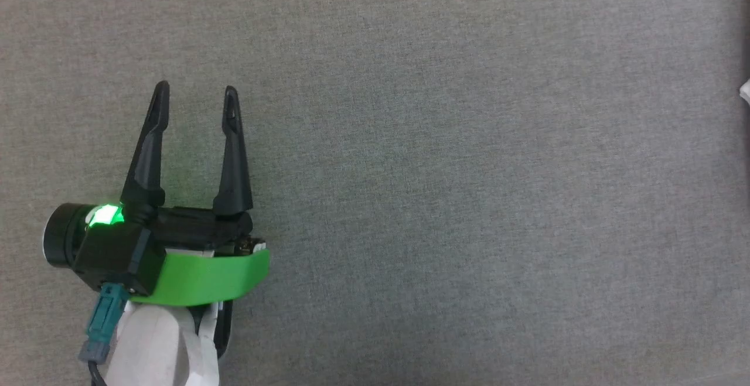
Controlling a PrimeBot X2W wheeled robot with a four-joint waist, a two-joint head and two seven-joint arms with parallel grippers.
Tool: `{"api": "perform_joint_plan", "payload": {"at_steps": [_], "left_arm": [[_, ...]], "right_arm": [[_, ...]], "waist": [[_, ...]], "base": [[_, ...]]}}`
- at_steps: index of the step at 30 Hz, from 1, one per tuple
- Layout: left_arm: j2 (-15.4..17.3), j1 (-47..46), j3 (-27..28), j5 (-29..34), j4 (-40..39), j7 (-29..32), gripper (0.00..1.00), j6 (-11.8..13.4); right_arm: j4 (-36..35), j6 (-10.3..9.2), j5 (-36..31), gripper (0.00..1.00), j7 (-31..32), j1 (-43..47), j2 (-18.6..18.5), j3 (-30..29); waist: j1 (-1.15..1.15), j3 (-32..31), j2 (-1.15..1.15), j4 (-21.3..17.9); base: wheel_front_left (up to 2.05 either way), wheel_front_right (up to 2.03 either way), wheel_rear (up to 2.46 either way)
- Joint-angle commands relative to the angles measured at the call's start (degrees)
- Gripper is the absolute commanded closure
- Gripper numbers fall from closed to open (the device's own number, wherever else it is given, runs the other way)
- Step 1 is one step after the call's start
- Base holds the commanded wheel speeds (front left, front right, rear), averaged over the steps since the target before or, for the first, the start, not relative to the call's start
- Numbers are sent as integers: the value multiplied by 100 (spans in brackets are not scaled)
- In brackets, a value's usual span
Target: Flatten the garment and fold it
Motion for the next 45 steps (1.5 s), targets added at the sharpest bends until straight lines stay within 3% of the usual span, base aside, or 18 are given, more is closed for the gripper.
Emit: {"api": "perform_joint_plan", "payload": {"at_steps": [1,8,22,30,37,45], "left_arm": [[-6,-81,28,41,41,-66,0,59],[-103,242,64,-172,321,-167,0,53],[-211,1243,167,-392,716,-215,0,160],[-324,1558,-6,-404,871,-222,0,171],[-346,1793,-140,-358,1046,-225,0,21],[-446,2047,-144,-331,1192,-225,0,-53]], "right_arm": [[66,-10,-65,0,-100,-25,62,-36],[-74,-10,84,0,-563,365,489,-341],[-2428,-10,738,0,-1310,2174,2123,-241],[-3317,-10,73,0,-2142,3166,3074,-275],[-3702,-10,-761,0,-2613,3927,3781,-222],[-3379,-10,-949,0,-2934,4390,3971,-260]], "waist": [[-1,-252,0,2],[-1,-1043,0,66],[-1,-2316,0,260],[-1,-2676,0,524],[-1,-2882,0,707],[-1,-3093,0,793]], "base": [[0,0,0],[0,0,0],[0,0,0],[0,0,0],[0,0,0],[0,0,0]]}}
